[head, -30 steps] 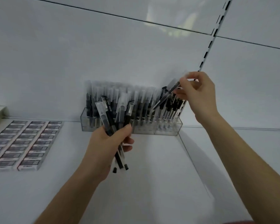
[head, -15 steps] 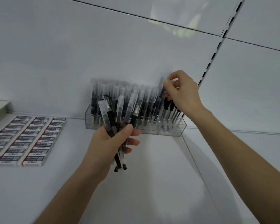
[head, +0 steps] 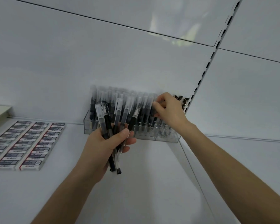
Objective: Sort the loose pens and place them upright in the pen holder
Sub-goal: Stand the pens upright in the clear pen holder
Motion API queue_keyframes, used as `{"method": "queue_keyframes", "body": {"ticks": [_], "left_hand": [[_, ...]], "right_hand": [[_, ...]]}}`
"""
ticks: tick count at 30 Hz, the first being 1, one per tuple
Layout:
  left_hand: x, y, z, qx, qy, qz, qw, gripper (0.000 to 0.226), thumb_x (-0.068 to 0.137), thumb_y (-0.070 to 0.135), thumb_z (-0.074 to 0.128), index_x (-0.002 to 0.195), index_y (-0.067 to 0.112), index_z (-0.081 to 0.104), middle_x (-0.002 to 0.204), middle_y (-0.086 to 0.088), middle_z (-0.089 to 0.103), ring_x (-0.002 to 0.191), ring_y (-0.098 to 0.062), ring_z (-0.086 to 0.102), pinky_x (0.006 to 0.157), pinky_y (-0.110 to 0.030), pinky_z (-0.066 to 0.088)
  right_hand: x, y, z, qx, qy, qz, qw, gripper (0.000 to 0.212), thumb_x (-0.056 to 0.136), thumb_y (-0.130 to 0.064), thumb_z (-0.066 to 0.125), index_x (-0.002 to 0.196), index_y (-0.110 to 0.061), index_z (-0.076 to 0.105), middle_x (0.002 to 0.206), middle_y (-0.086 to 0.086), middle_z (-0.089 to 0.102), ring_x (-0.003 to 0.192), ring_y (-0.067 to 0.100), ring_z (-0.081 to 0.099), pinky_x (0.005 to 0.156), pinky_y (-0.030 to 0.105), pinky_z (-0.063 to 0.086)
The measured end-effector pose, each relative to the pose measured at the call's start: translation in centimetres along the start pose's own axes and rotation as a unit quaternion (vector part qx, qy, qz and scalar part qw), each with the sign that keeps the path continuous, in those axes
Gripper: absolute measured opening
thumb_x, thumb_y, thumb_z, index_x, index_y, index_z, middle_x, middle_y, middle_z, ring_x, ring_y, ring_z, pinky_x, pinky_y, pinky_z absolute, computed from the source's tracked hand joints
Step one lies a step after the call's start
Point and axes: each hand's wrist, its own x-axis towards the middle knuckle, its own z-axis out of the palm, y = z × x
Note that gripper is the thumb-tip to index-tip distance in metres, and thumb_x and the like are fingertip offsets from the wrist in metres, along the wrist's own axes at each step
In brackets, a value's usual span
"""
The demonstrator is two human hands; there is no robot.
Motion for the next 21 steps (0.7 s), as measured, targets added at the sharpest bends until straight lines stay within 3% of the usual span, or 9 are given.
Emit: {"method": "queue_keyframes", "body": {"ticks": [4,7,10,13,18,21], "left_hand": [[0.0,0.1,0.1,0.002,0.001,0.003,1.000,0.012,0.083,0.006,0.057,0.092,0.010,0.064,0.075,-0.002,0.075,0.067,-0.013,0.071,0.054,-0.019,0.055],[-0.1,0.1,0.3,0.003,-0.002,0.007,1.000,0.012,0.082,0.007,0.058,0.092,0.010,0.063,0.075,-0.001,0.075,0.067,-0.013,0.071,0.054,-0.019,0.055],[-0.2,0.2,0.8,0.002,-0.011,0.010,1.000,0.013,0.081,0.007,0.059,0.093,0.009,0.063,0.077,-0.002,0.075,0.068,-0.014,0.071,0.054,-0.019,0.055],[-0.2,-0.2,2.1,0.009,-0.027,0.009,1.000,0.013,0.082,0.008,0.059,0.094,0.009,0.063,0.078,-0.003,0.075,0.069,-0.014,0.071,0.054,-0.019,0.054],[-0.4,-1.3,4.2,0.026,-0.049,-0.002,0.998,0.014,0.084,0.009,0.058,0.097,0.006,0.063,0.086,-0.007,0.075,0.077,-0.020,0.072,0.061,-0.025,0.057],[-0.3,-1.5,4.2,0.036,-0.023,-0.006,0.999,0.012,0.086,0.014,0.056,0.094,0.010,0.064,0.090,-0.008,0.074,0.087,-0.021,0.070,0.073,-0.034,0.054]], "right_hand": [[-0.1,0.1,0.1,0.010,-0.003,0.020,1.000,0.009,0.091,-0.019,0.054,0.092,-0.012,0.049,0.088,0.013,0.063,0.082,0.029,0.066,0.079,0.047,0.054],[-1.4,-0.2,-0.8,0.037,0.037,0.031,0.998,0.017,0.087,-0.026,0.061,0.096,-0.014,0.054,0.085,0.010,0.068,0.082,0.024,0.067,0.077,0.036,0.054],[-4.5,-1.1,-1.6,0.156,0.068,0.024,0.985,0.009,0.087,-0.024,0.061,0.089,-0.016,0.064,0.080,0.004,0.071,0.076,0.015,0.069,0.070,0.025,0.054],[-6.7,-1.9,-2.0,0.279,0.000,0.045,0.959,0.007,0.085,-0.020,0.062,0.085,-0.016,0.067,0.078,0.000,0.073,0.071,0.009,0.069,0.062,0.015,0.050],[-7.4,-1.3,-2.9,0.327,-0.023,0.067,0.942,0.004,0.081,-0.014,0.065,0.081,-0.010,0.066,0.071,-0.001,0.071,0.064,0.008,0.066,0.060,0.017,0.051],[-6.9,0.0,-5.0,0.364,0.051,0.106,0.924,0.005,0.084,-0.014,0.063,0.080,-0.012,0.062,0.070,0.004,0.069,0.059,0.012,0.066,0.058,0.020,0.054]]}}
